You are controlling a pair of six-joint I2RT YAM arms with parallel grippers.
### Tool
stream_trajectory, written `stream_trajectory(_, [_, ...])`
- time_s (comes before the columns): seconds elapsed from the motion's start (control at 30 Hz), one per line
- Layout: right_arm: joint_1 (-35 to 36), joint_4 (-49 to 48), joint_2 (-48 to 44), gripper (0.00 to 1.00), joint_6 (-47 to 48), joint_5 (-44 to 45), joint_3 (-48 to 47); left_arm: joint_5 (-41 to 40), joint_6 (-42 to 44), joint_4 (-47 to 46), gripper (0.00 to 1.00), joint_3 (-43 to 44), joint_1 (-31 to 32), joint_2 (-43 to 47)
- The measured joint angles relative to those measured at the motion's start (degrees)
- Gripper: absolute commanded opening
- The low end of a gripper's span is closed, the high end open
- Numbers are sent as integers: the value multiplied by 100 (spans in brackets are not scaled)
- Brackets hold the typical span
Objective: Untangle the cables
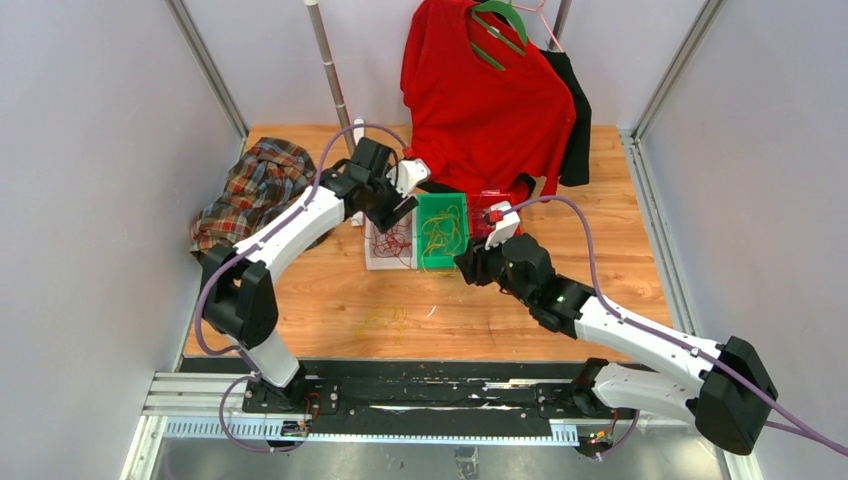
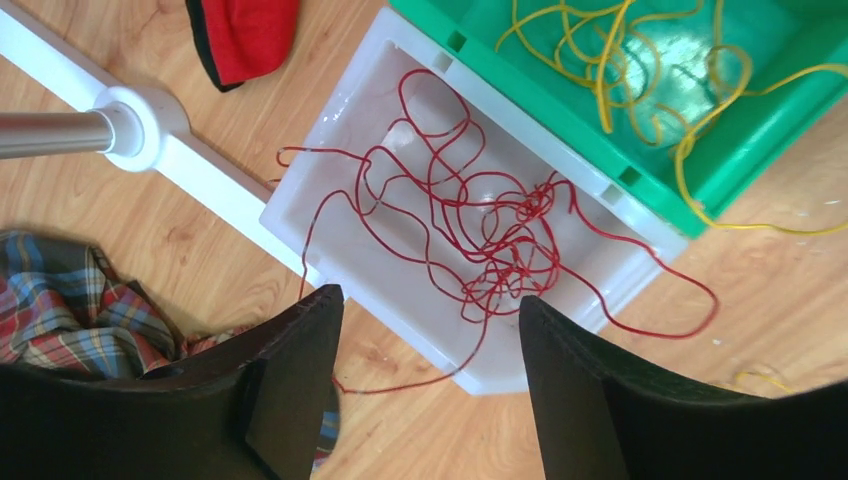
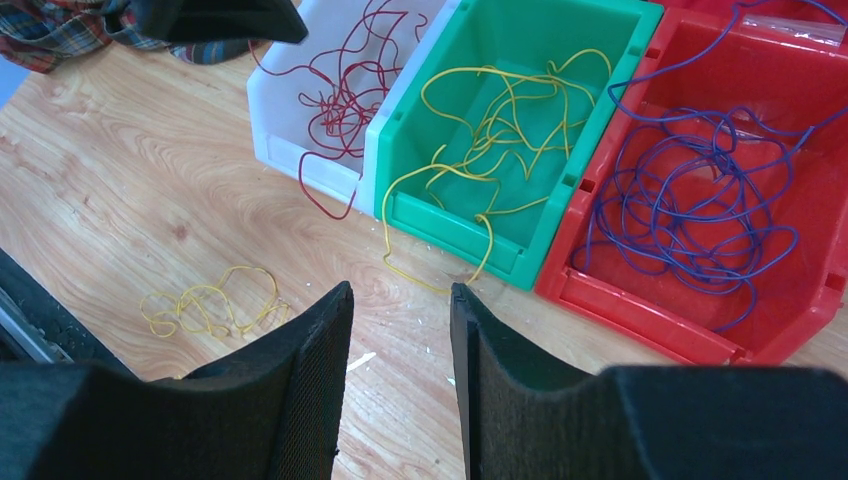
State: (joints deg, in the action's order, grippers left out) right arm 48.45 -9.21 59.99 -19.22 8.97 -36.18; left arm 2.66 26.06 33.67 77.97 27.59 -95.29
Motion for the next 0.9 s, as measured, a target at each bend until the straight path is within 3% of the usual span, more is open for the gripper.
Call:
stream_trajectory(0.13, [0, 63, -4, 47, 2, -11, -7, 400, -61, 568, 73, 601, -205, 96])
stream_trajectory(0.37, [22, 48, 162, 60, 48, -348, -109, 870, 170, 1178, 76, 1080, -1263, 723])
stream_trajectory(0.6, [717, 96, 1576, 65, 282, -857, -903, 1495, -90, 1532, 75, 308, -1965, 1143])
stream_trajectory(0.8, [1335, 151, 2747, 65, 588, -1486, -1410, 1880, -260, 1786, 80, -264, -1987, 1270])
stream_trajectory(0.9, [1462, 205, 3324, 61, 715, -1864, -1709, 2002, -262, 1941, 81, -275, -1991, 1384])
